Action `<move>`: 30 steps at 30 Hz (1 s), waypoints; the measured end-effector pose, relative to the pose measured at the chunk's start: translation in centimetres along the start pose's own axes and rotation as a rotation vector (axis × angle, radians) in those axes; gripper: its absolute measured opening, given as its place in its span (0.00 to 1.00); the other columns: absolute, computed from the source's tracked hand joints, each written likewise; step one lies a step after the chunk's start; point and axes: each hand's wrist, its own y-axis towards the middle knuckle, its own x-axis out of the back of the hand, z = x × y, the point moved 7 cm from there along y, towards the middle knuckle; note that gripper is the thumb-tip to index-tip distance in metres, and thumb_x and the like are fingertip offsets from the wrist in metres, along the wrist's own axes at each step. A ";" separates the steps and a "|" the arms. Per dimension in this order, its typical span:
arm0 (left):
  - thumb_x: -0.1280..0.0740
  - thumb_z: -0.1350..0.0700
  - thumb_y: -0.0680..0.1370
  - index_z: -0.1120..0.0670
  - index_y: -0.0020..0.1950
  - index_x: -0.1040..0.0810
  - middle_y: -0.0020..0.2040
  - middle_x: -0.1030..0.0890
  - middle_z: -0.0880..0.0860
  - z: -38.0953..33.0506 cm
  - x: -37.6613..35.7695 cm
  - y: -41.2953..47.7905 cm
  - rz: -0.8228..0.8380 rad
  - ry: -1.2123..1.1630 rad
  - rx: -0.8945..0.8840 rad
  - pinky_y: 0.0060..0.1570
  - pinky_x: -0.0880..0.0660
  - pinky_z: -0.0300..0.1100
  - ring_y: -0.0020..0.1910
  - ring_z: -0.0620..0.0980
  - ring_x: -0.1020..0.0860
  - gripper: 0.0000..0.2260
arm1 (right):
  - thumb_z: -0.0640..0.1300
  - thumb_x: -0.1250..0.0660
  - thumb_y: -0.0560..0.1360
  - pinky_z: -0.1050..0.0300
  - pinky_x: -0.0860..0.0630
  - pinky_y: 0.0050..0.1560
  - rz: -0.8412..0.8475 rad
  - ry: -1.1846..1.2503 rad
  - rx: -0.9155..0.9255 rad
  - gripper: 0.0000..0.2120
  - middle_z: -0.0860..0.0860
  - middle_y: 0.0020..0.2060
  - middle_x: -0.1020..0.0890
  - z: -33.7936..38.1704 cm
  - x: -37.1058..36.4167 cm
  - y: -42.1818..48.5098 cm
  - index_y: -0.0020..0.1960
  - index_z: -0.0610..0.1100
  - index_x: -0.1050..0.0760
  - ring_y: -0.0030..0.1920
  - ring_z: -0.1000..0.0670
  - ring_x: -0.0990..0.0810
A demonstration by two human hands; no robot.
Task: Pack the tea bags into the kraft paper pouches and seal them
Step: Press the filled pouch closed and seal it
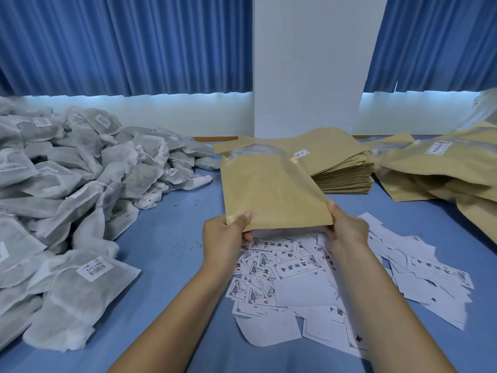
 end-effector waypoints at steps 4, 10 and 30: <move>0.33 0.55 0.79 0.64 0.44 0.21 0.31 0.20 0.54 0.0 2.6 1.8 -0.108 -0.019 -0.061 0.34 0.27 0.42 0.26 0.48 0.24 0.12 | 0.40 0.42 0.82 0.62 0.26 0.24 0.047 0.021 0.082 0.13 0.43 0.36 0.19 0.9 -0.2 0.1 0.55 0.30 0.26 0.23 0.53 0.22; 0.42 0.58 0.83 0.53 0.57 0.17 0.52 0.16 0.56 -4.6 -1.7 -0.2 0.080 -0.105 -0.318 0.38 0.20 0.38 0.38 0.54 0.16 0.14 | 0.54 0.37 0.78 0.48 0.18 0.44 0.380 -0.005 -0.181 0.14 0.42 0.47 0.18 -1.0 -4.1 -3.5 0.56 0.44 0.29 0.40 0.46 0.16; 0.42 0.60 0.82 0.63 0.58 0.24 0.50 0.18 0.59 -15.4 -32.1 -15.0 0.792 0.031 -0.355 0.47 0.22 0.44 0.41 0.48 0.19 0.10 | 0.44 0.42 0.82 0.66 0.31 0.20 0.233 0.758 0.191 0.09 0.46 0.43 0.20 22.9 15.4 -1.4 0.48 0.41 0.27 0.30 0.52 0.28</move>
